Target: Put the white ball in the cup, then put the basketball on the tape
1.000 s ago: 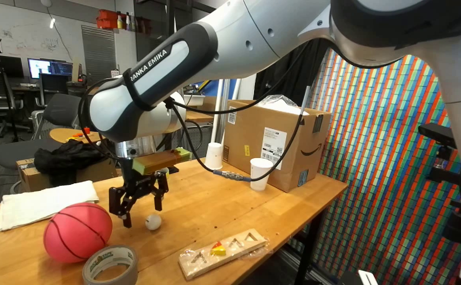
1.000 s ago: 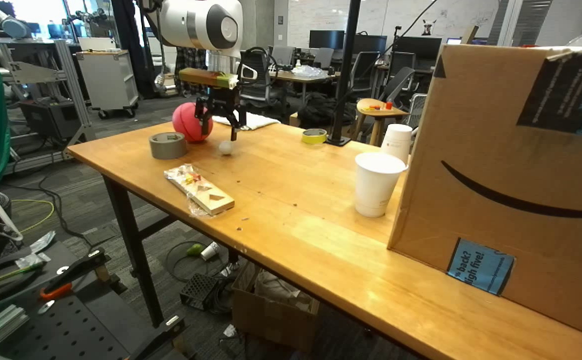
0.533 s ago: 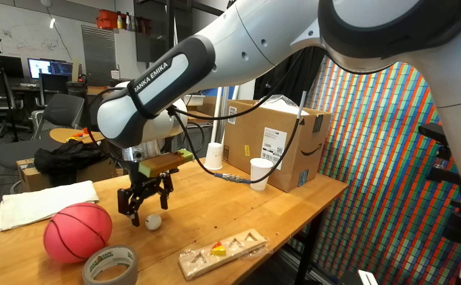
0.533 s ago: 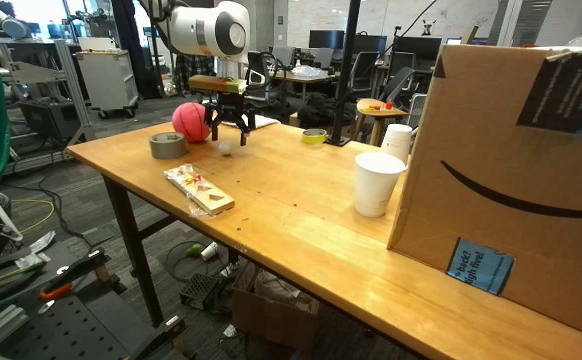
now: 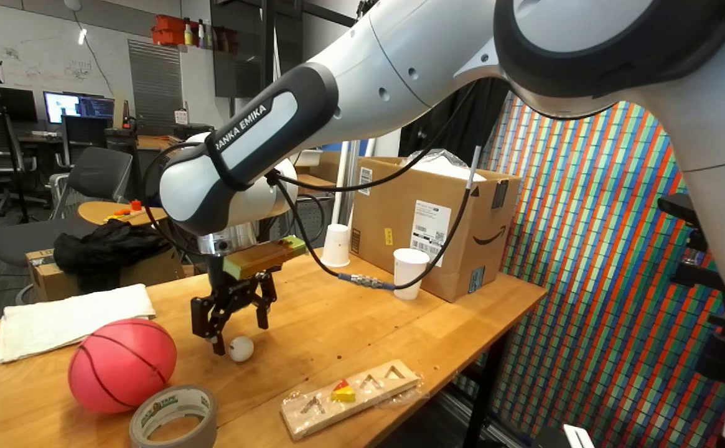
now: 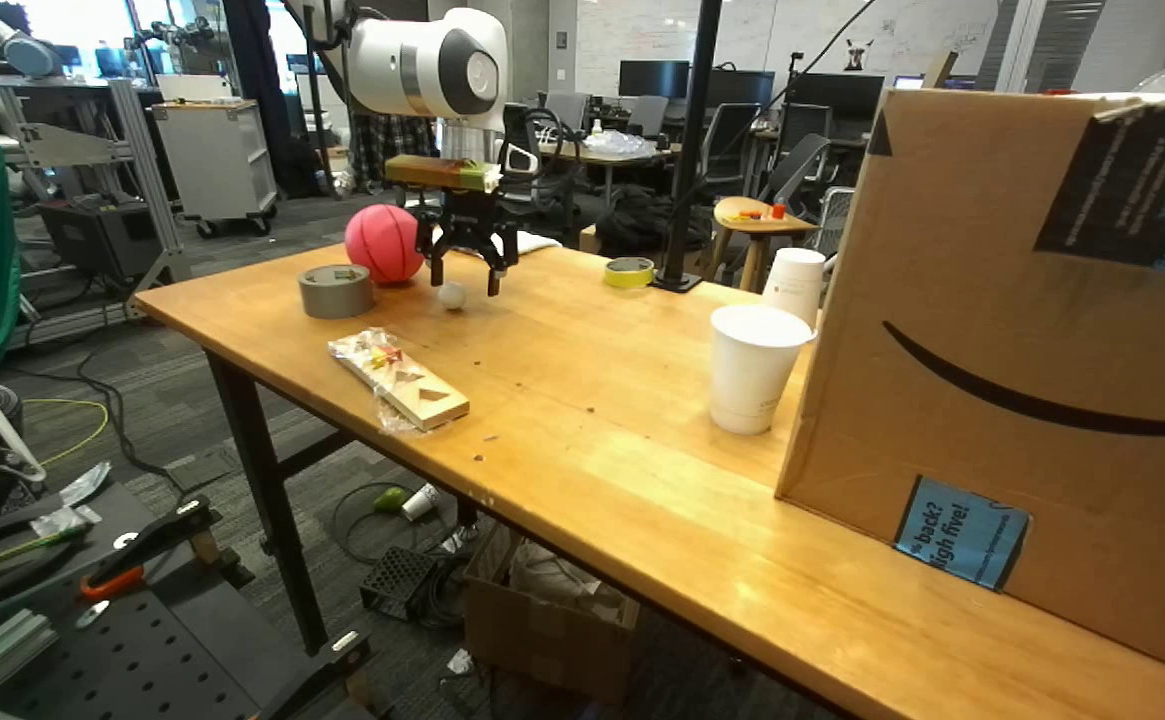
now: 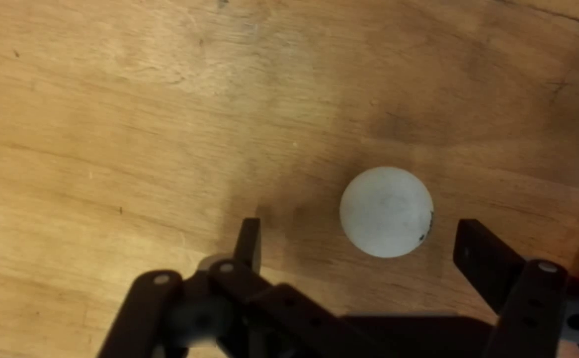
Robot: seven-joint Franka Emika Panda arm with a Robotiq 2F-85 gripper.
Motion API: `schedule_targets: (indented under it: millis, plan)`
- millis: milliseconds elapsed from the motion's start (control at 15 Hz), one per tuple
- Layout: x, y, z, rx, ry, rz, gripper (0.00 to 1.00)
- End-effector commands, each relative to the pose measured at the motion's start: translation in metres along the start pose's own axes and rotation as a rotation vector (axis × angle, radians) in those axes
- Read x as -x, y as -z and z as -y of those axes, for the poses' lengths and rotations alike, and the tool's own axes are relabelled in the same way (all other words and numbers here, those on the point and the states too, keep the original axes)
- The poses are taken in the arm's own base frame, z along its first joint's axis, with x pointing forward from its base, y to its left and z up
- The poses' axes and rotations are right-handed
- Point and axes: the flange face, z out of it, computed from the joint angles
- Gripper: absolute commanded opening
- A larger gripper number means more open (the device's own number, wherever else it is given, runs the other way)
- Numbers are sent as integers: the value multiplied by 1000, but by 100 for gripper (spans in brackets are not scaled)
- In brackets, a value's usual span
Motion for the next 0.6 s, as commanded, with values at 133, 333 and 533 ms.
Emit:
schedule_targets:
  millis: [133,333,533]
  plan:
    - [-4,6,-1,18,-4,-13,77]
    - [-3,6,0,17,-3,-13,51]
    - [-3,6,0,18,-4,-13,36]
